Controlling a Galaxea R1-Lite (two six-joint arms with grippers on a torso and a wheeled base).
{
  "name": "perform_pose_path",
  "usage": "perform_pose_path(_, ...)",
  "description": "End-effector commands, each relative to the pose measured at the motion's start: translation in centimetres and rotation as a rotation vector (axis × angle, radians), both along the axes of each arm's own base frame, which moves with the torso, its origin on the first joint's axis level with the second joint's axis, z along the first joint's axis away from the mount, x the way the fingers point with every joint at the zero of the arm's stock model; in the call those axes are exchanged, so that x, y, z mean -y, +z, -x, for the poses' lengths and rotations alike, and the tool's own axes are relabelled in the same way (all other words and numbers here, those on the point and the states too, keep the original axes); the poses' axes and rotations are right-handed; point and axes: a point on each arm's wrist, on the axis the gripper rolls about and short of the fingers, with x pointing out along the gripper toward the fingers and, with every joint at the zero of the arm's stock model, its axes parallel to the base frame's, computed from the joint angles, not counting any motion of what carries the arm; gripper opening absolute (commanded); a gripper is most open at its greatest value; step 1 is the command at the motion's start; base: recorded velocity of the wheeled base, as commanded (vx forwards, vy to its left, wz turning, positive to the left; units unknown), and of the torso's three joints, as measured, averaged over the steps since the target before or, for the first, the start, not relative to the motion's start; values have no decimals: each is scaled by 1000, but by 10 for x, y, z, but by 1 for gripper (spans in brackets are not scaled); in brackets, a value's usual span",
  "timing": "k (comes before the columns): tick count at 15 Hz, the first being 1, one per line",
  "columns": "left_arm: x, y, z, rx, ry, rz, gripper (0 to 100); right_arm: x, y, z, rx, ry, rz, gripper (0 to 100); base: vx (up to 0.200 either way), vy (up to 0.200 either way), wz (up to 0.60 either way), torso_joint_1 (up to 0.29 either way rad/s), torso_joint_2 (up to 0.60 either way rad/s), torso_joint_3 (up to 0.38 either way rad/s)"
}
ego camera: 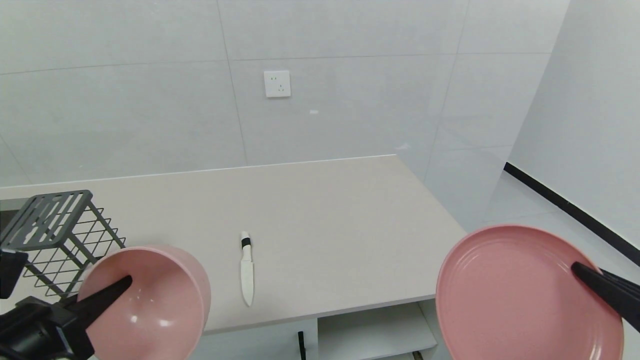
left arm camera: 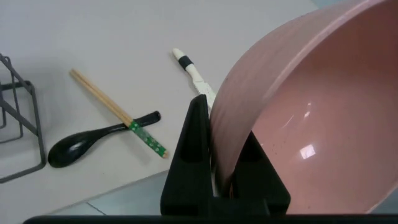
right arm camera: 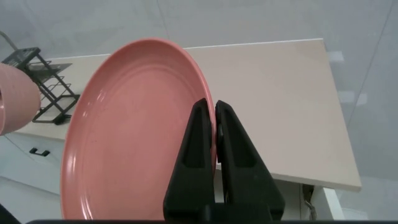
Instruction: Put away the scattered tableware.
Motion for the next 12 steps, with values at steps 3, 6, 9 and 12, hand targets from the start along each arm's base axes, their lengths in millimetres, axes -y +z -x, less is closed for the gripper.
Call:
perform_pose_path(3,9,2,4,26,-82,-6,0,-1,-2,-2,-20,5,7,0,-67,0,0,2,1,-2)
perform_pose_path(6,9,2,3,42,-93,-43,0,-2,-6,-8,-57,3,20,0,-200,0,0,10,4,-4)
perform_pose_path(9,9,3,2,49,-96,-54,0,-5,-9,-19,-99,4,33,0,-133,0,0,-8,2,3)
perform_pose_path(12,9,9,-5,67,-96,-56,0,-11,-17,-39,-117,0,41,0,0,0,0,0,0,0)
